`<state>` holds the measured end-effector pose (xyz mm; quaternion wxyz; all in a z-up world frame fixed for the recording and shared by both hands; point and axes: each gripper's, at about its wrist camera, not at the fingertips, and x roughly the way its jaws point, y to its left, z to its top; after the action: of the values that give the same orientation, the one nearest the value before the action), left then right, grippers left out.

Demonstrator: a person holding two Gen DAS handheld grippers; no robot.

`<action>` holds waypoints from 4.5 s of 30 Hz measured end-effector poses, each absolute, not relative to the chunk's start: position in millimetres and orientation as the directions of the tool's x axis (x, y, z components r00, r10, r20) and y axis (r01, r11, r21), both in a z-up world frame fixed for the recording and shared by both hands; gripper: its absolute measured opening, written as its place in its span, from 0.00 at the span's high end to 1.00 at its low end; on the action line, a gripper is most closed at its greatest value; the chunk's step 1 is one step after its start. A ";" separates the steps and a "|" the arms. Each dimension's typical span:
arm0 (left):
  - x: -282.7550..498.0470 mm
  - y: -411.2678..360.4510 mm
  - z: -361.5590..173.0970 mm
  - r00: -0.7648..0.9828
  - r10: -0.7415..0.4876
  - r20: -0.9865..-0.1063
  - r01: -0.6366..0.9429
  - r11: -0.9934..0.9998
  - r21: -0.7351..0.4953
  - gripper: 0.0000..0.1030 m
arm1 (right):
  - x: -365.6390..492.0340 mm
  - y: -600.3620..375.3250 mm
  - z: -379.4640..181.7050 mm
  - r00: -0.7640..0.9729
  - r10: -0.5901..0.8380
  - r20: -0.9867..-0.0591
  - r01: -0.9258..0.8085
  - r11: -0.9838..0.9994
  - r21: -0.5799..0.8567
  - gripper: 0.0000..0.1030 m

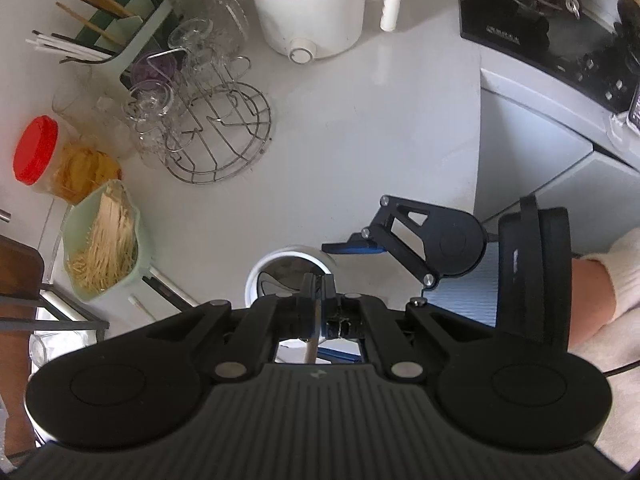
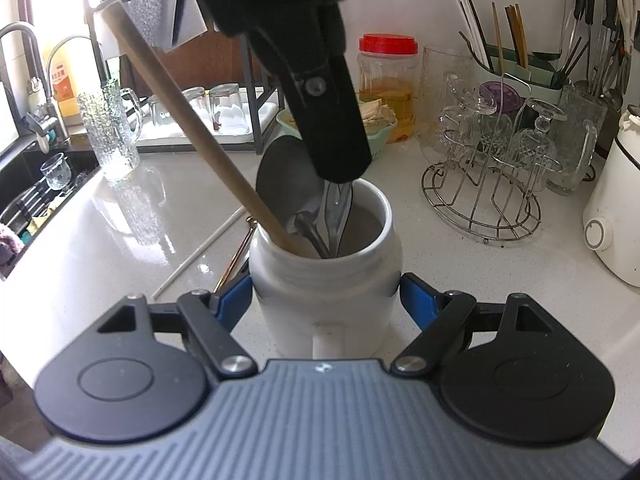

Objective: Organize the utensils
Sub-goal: 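Lower the fork into the jar and open the left gripper, then move the left gripper down to the white stick on the counter, then close the left gripper on the white stick and lift, then open the left gripper over the white stick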

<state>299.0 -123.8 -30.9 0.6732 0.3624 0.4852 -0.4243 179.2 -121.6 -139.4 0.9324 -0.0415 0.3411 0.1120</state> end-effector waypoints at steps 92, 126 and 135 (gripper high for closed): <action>433.8 40.2 -201.5 0.544 -0.219 -0.810 0.256 0.963 -0.089 0.85 | 184.6 -116.1 -130.2 0.697 0.126 -0.706 -0.202 0.979 -0.024 0.22; 346.1 75.3 -195.0 0.516 -0.144 -0.844 0.163 0.984 -0.068 0.93 | 182.9 -109.0 -129.8 0.696 0.097 -0.712 -0.189 0.981 -0.052 0.22; 356.3 78.9 -194.5 0.534 -0.149 -0.832 0.157 0.985 -0.075 0.67 | 181.8 -107.6 -130.7 0.701 0.088 -0.708 -0.188 0.980 -0.065 0.22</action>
<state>356.3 78.9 -194.5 0.8758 0.0044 0.4747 -0.0872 181.8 -107.6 -130.7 0.9197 -0.0664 0.3796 0.0751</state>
